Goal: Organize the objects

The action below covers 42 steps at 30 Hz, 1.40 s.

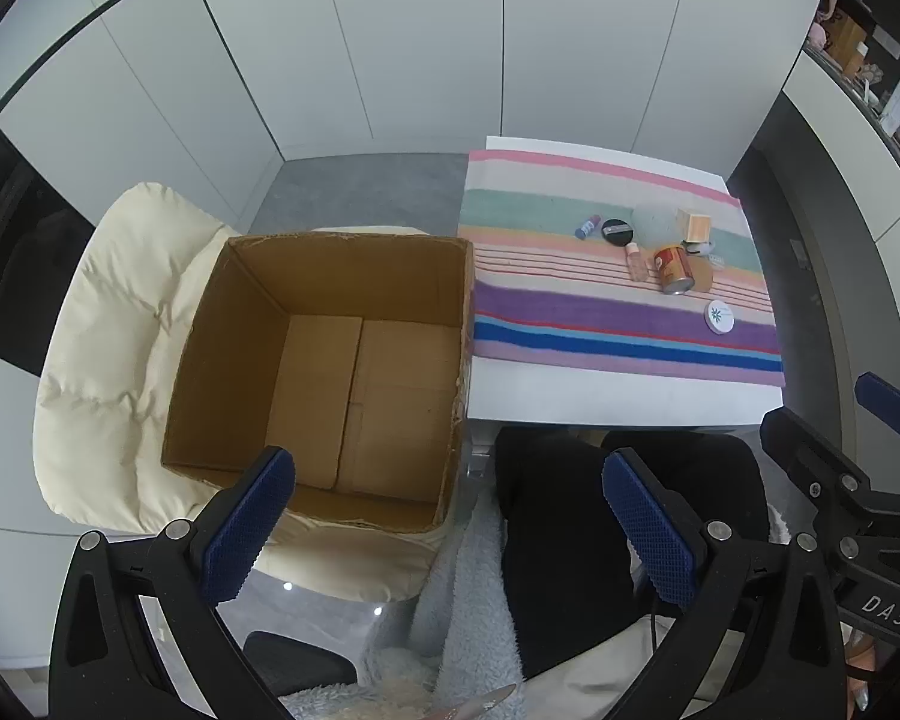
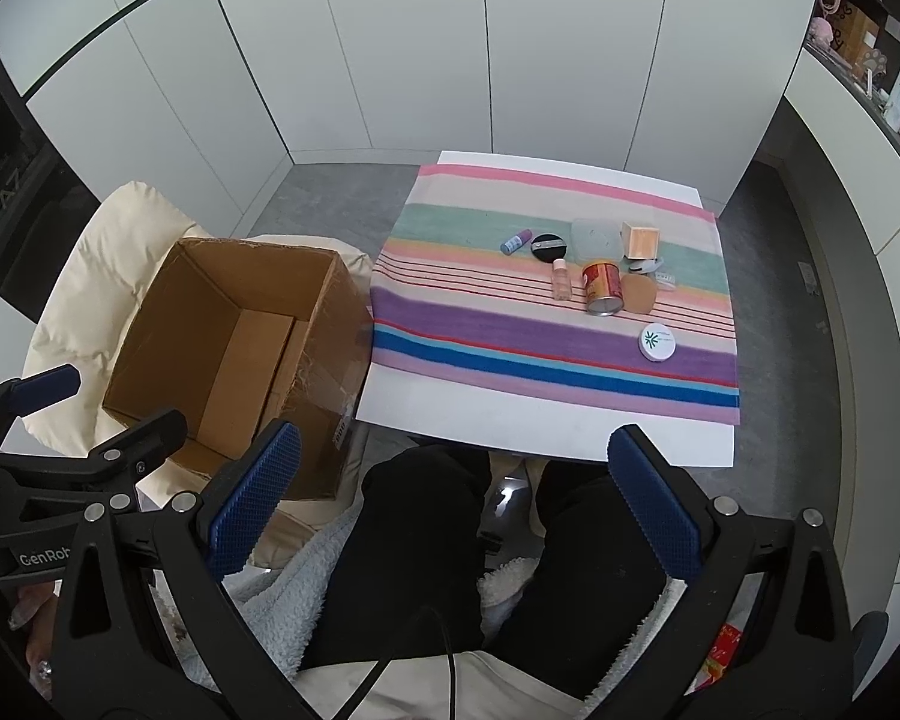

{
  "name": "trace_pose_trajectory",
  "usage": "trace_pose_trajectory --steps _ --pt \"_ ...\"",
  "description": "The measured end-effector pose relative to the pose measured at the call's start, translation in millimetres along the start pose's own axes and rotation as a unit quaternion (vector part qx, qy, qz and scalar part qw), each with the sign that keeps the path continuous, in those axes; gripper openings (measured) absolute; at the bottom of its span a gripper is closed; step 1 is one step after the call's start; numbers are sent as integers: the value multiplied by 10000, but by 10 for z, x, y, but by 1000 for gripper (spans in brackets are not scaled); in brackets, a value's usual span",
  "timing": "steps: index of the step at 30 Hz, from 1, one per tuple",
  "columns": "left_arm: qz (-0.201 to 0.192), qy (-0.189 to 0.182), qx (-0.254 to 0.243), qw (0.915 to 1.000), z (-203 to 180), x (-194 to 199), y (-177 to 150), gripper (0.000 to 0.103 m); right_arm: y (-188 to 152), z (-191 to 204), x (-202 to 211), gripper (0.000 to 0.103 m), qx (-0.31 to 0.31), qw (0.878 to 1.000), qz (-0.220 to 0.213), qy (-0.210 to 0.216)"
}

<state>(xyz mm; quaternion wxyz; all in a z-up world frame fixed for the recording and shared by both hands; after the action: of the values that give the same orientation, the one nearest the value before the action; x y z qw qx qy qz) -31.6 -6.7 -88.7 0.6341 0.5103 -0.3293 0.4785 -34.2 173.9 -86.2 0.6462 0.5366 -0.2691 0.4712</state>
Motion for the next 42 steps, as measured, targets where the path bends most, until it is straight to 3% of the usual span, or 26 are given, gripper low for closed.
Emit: trace_pose_trajectory --steps 15,30,42 --pt "100 -96 -2 9999 -53 -34 -11 103 -23 -22 -13 103 -16 10000 28 15" --pt "113 86 -74 9999 -171 -28 12 103 -29 -38 -92 103 3 9999 123 91" --pt "-62 43 -238 9997 -729 279 89 103 -121 -716 255 103 -383 9990 -191 90"
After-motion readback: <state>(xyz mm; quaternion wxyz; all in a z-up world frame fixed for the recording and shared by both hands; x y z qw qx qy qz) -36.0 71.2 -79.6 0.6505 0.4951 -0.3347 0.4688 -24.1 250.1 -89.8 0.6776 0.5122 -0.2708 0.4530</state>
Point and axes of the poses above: each gripper's, at about its wrist camera, not at the fingertips, and x roughly against the way its jaws point, z to its left, y to its top, the point moved 9 cm from there along -x, roughly the way its jaws point, and after that the axes turned 12 degrees about y, right-handed, at the moved point
